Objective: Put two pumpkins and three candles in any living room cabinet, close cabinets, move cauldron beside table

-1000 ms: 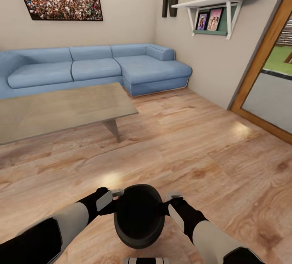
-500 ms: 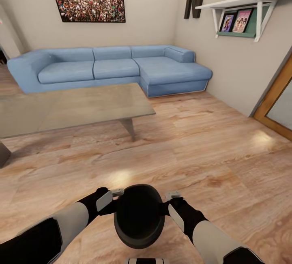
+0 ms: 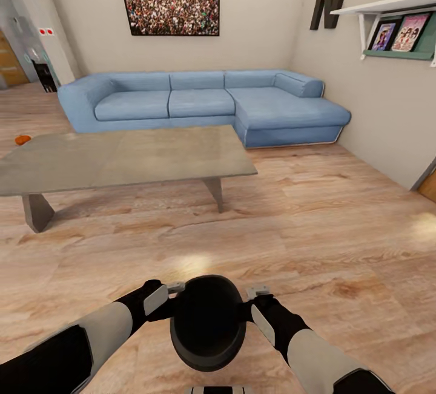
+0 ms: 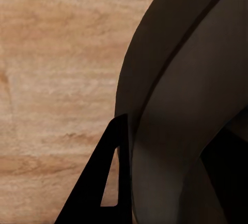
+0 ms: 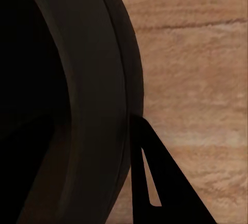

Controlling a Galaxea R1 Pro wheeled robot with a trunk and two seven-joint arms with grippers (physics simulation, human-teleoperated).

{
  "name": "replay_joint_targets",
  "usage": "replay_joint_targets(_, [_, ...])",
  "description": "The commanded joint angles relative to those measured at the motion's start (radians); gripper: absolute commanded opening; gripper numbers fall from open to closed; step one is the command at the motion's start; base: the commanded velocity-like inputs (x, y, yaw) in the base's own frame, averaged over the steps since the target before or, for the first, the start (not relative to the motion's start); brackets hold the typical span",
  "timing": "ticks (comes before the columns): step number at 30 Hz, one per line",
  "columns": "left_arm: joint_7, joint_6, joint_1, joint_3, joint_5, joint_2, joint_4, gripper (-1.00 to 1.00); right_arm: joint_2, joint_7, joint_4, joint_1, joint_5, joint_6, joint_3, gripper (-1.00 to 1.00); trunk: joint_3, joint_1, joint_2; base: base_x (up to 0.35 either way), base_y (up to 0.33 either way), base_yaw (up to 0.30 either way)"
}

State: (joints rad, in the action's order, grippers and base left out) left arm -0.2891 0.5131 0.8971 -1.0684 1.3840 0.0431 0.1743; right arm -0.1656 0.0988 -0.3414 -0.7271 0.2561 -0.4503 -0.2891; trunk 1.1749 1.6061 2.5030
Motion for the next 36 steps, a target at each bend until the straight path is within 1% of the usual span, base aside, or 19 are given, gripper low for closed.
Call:
replay_joint_targets(1, [0.004, -0.005, 0.000, 0.008, 0.024, 0.001, 0.005, -1.00, 0.000, -0.007, 0.001, 0.000, 0.012, 0.001, 0.004, -1.00, -0.001, 0.000, 0.000, 0.226, -0.184, 0.276])
replay_joint_targets(27, [0.004, -0.004, 0.000, 0.008, 0.024, 0.001, 0.005, -1.00, -0.002, -0.007, 0.001, 0.000, 0.011, 0.002, 0.003, -1.00, -0.013, 0.000, 0.000, 0.286, -0.183, 0.271])
replay_joint_targets(30, [0.004, -0.004, 0.000, 0.008, 0.024, 0.001, 0.005, -1.00, -0.002, -0.007, 0.000, 0.000, 0.011, 0.002, 0.004, -1.00, -0.013, 0.000, 0.000, 0.288, -0.181, 0.143])
replay_joint_targets(36, [0.004, -0.004, 0.000, 0.008, 0.024, 0.001, 0.005, -1.00, -0.001, -0.007, -0.001, 0.000, 0.011, 0.001, 0.002, -1.00, -0.013, 0.000, 0.000, 0.288, -0.180, 0.011])
